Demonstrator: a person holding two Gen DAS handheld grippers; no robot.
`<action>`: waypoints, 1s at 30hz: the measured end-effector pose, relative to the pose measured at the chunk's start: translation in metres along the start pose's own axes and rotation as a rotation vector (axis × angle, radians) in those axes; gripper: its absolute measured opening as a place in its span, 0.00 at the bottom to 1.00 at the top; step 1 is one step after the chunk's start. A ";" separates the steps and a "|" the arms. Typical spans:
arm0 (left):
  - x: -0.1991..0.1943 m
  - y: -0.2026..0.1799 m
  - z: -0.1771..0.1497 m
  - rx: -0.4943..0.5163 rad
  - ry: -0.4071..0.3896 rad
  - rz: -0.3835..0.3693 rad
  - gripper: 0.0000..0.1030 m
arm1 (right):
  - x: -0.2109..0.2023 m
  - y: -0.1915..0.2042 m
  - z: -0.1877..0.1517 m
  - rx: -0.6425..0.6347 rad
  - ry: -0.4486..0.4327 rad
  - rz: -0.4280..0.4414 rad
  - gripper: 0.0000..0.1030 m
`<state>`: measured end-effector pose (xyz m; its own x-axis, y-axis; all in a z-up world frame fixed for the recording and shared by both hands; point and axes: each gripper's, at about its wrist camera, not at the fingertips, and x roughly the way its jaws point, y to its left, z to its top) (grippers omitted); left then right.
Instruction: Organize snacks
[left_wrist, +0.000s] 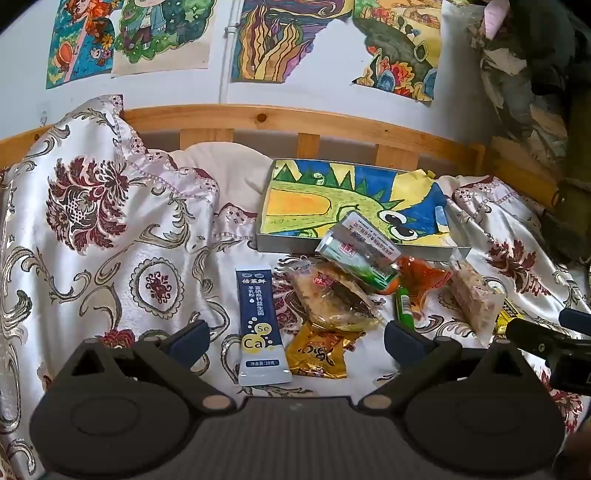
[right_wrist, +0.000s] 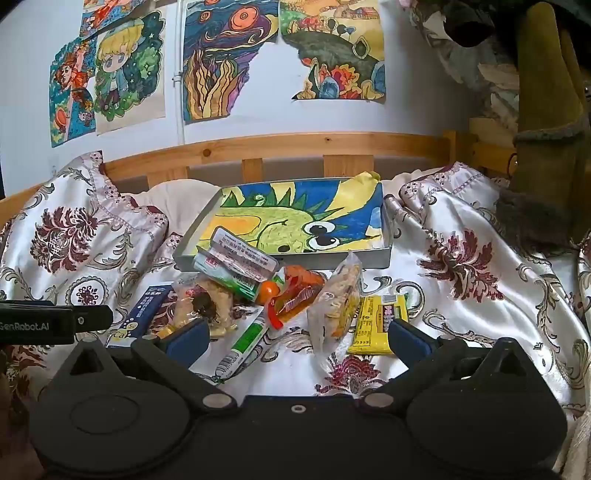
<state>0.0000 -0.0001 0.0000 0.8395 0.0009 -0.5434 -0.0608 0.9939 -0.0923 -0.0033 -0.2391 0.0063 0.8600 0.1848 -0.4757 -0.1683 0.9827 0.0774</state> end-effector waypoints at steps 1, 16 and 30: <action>0.000 0.000 0.000 0.000 0.000 0.000 0.99 | 0.000 0.000 0.000 0.003 0.013 0.002 0.99; 0.000 0.000 0.000 -0.006 0.003 -0.005 0.99 | 0.002 0.001 -0.001 0.005 0.022 0.007 0.99; 0.000 0.000 0.000 -0.008 0.004 -0.004 0.99 | 0.003 0.001 -0.001 0.007 0.025 0.009 0.99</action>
<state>-0.0003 0.0002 -0.0001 0.8375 -0.0039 -0.5465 -0.0617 0.9929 -0.1016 -0.0013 -0.2376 0.0042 0.8460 0.1930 -0.4970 -0.1723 0.9811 0.0877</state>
